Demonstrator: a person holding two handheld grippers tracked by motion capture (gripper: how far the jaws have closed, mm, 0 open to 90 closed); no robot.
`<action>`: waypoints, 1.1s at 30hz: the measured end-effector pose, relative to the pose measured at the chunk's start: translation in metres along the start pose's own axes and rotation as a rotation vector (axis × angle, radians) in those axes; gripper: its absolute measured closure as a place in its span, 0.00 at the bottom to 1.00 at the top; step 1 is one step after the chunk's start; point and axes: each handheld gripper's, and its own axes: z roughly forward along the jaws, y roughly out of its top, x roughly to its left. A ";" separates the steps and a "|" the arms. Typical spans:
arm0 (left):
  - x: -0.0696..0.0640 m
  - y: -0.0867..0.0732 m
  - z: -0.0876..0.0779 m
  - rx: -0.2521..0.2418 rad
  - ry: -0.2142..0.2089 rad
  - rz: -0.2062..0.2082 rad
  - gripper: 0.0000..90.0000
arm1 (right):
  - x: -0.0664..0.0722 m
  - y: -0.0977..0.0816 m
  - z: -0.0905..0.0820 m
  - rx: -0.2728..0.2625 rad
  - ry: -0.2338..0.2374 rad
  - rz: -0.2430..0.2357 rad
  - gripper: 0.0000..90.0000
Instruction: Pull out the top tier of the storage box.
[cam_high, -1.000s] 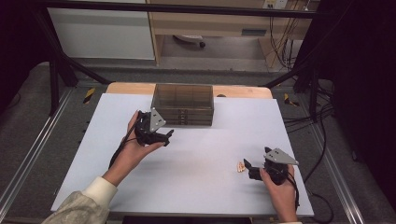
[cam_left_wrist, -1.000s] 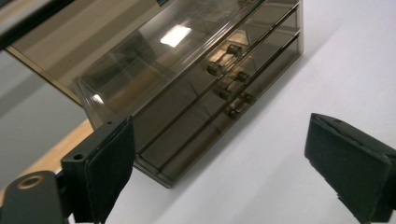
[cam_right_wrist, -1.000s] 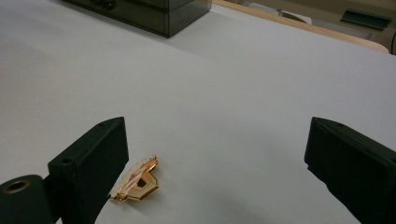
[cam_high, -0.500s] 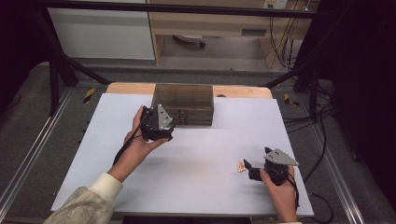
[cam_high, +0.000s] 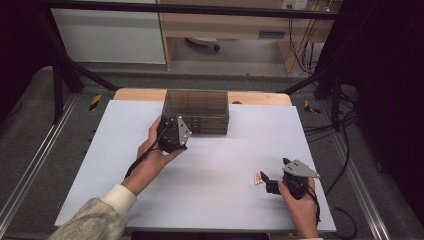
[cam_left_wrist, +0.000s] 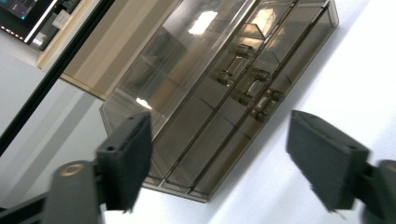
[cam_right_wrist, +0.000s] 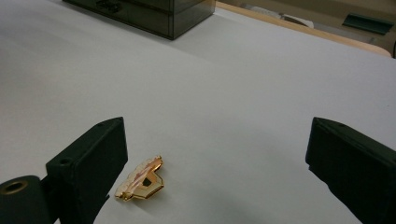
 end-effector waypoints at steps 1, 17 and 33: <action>-0.002 0.000 0.000 -0.001 0.005 0.009 0.28 | 0.000 0.000 0.000 0.000 -0.005 -0.007 0.06; -0.021 0.006 0.008 0.028 0.123 0.170 0.38 | 0.002 -0.001 -0.001 0.005 0.004 -0.017 0.06; -0.026 0.003 0.015 0.014 0.194 0.224 0.54 | 0.003 -0.001 0.000 -0.009 0.040 -0.009 0.06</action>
